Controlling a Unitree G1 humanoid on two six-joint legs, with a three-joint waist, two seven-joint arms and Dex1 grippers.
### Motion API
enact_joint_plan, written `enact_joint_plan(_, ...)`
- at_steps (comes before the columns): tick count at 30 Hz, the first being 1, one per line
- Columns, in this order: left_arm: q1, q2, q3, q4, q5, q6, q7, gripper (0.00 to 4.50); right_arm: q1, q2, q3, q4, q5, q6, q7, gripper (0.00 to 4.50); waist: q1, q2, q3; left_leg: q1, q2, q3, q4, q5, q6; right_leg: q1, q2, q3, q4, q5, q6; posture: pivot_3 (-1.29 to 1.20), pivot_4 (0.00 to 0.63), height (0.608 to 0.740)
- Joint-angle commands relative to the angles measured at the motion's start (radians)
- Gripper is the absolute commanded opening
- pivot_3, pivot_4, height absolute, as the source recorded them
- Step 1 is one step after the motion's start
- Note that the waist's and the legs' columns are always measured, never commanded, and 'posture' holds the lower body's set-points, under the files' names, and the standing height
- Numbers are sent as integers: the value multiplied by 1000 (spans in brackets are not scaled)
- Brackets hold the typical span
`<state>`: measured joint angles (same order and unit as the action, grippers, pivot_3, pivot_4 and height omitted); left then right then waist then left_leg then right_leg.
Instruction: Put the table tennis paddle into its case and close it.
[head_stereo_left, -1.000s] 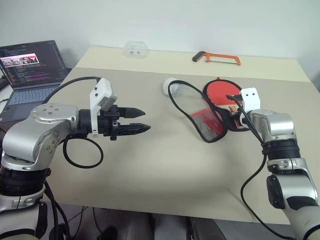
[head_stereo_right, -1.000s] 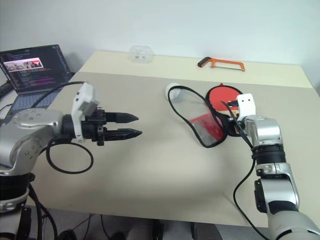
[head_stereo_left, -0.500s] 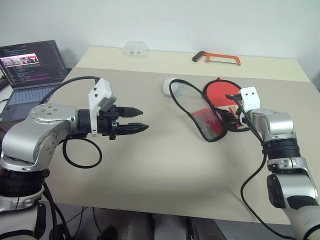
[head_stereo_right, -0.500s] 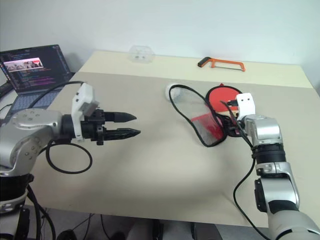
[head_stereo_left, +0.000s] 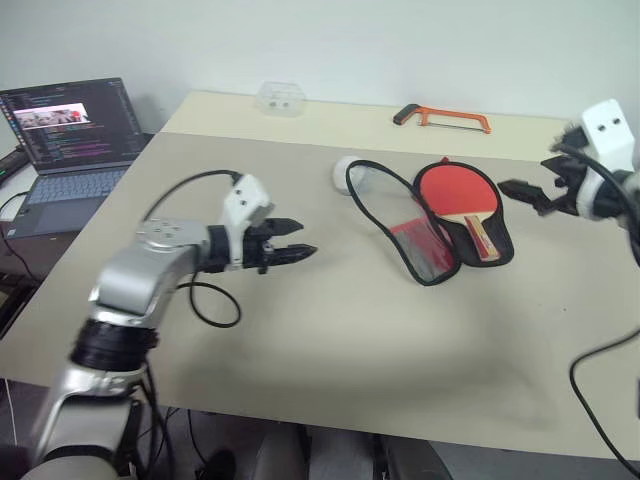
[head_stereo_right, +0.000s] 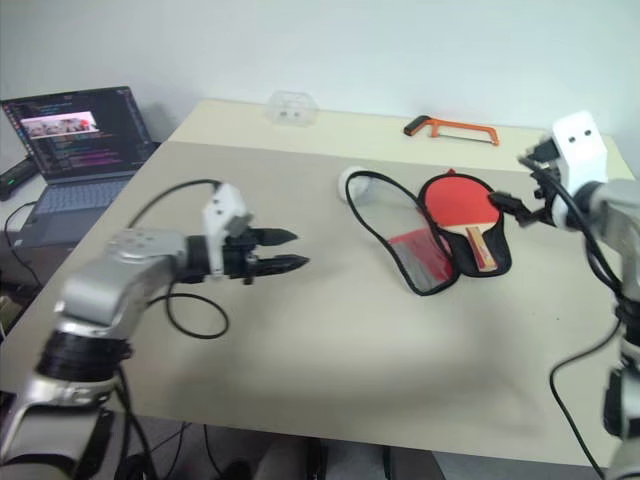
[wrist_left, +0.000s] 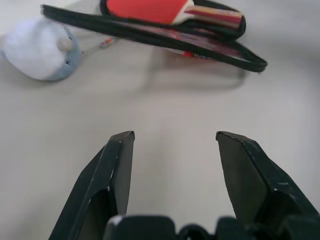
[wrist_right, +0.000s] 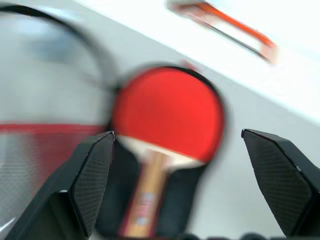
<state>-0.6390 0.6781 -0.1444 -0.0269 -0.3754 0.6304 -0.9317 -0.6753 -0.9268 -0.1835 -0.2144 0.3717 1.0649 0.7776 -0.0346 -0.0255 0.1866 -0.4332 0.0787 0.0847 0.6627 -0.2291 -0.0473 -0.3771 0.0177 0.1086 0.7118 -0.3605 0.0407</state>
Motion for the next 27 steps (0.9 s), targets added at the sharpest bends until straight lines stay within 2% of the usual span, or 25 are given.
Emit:
enact_joint_plan(1, -51, -62, -74, 99, 119, -101, 45, 2841, 96, -11, -102, -142, 177, -67, 186, 4476, 0, 0, 0, 0, 0, 0, 0, 0, 0, 1, 0, 0, 0, 0, 0, 0, 150, 740)
enact_joint_plan(2, -62, -80, -94, 126, 144, -125, 44, 2841, 122, -12, -112, -164, 204, -75, 207, 4476, -1, 0, 0, 0, 0, 0, 1, 0, 0, 1, 0, 0, 0, 0, 0, 0, 150, 740)
enact_joint_plan(5, -108, -136, -131, 205, 202, -162, 59, 2195, 164, -2, -111, -193, 242, -97, 213, 4500, 0, 0, 0, 0, 0, -1, 2, 0, 0, 2, 0, 0, 1, 0, 0, 0, 150, 740)
enact_joint_plan(11, -218, -269, -152, 358, 291, -204, 145, 64, 192, 26, -76, -245, 285, -117, 173, 4500, 4, 0, 0, 0, -1, -3, 3, 0, 0, 4, 0, -3, 1, 0, 0, 0, 150, 740)
enact_joint_plan(21, -287, -419, -154, 531, 348, -258, 192, 27, 191, 40, -43, -248, 295, -135, 107, 4500, 3, 0, 0, 0, -1, -3, 3, 1, 0, 4, -1, -3, 1, 0, 0, 0, 150, 740)
enact_joint_plan(27, -366, -519, -115, 660, 366, -391, 285, 27, 193, 43, -41, -240, 278, -151, 67, 4500, 6, 0, 0, 0, -1, -3, 3, 1, 0, 4, -1, -4, 0, 0, 0, 0, 150, 740)
